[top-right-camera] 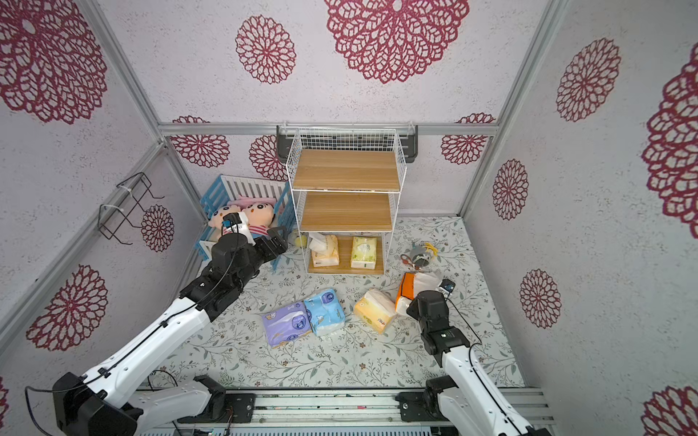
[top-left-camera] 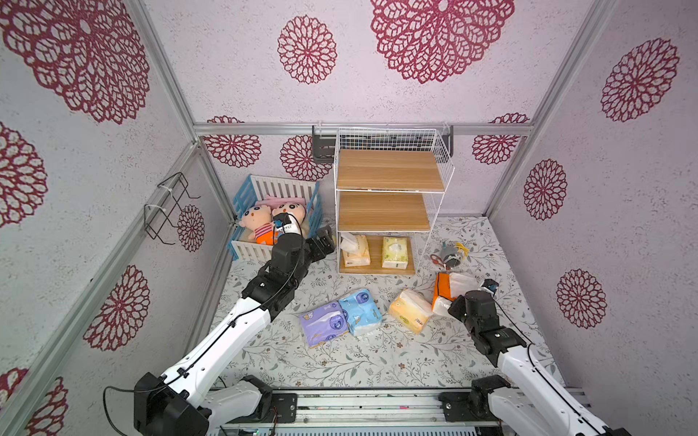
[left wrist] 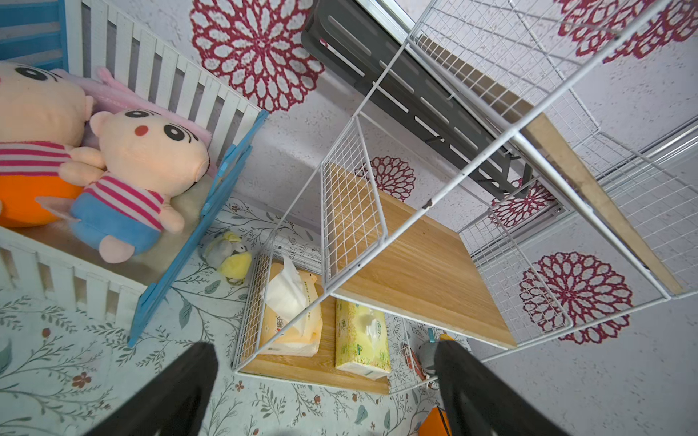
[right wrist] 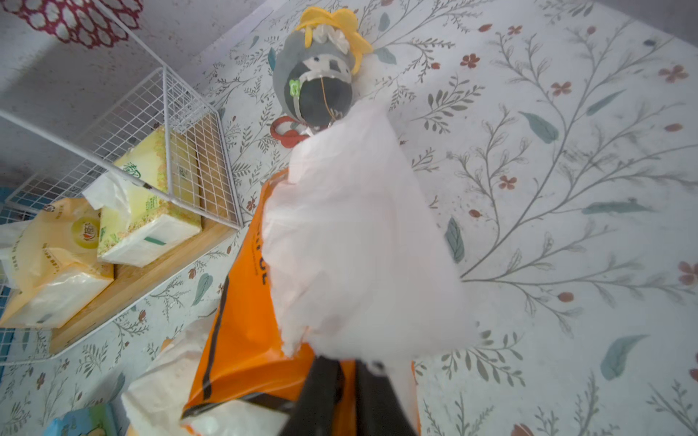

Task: Remove the tissue boxes from the shelf
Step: Place the box of tissues at the center of the board, then adjust the box of tissues at the center of the board.

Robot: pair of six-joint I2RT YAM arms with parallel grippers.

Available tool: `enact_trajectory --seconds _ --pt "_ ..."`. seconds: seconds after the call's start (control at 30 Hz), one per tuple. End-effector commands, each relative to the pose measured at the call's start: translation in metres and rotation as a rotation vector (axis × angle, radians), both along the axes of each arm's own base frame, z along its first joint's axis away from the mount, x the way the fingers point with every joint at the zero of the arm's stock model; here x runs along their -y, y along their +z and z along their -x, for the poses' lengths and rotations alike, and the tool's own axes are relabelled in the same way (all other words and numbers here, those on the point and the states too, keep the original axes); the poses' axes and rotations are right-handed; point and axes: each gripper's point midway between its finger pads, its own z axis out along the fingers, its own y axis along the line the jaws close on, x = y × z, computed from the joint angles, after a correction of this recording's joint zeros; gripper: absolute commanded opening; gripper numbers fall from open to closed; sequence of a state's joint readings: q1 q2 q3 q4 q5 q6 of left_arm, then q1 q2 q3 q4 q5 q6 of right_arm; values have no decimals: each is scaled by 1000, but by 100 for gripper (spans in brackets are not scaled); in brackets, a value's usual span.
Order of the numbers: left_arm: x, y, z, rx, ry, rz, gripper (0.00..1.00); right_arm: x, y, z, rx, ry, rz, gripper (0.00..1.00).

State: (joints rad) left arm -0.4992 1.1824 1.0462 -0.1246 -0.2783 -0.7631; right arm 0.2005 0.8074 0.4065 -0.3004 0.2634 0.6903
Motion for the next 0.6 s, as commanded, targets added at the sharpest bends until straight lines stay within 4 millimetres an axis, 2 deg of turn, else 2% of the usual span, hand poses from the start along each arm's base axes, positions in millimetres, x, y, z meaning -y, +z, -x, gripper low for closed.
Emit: enact_trajectory --seconds 0.0,0.07,0.13,0.43,0.5,0.57 --pt "-2 8 0 26 5 31 97 -3 5 5 -8 14 -20 47" --pt "-2 11 1 28 3 41 97 -2 12 5 5 10 -21 61" --pt "-1 13 3 28 -4 54 97 -1 25 3 25 6 -19 68" --pt "-1 18 10 25 -17 89 97 -1 86 -13 73 52 70 69" --pt "-1 16 11 22 -15 93 97 -9 92 -16 74 99 58 66" --pt "-2 15 11 20 -12 99 97 -20 87 -15 66 141 7 63"
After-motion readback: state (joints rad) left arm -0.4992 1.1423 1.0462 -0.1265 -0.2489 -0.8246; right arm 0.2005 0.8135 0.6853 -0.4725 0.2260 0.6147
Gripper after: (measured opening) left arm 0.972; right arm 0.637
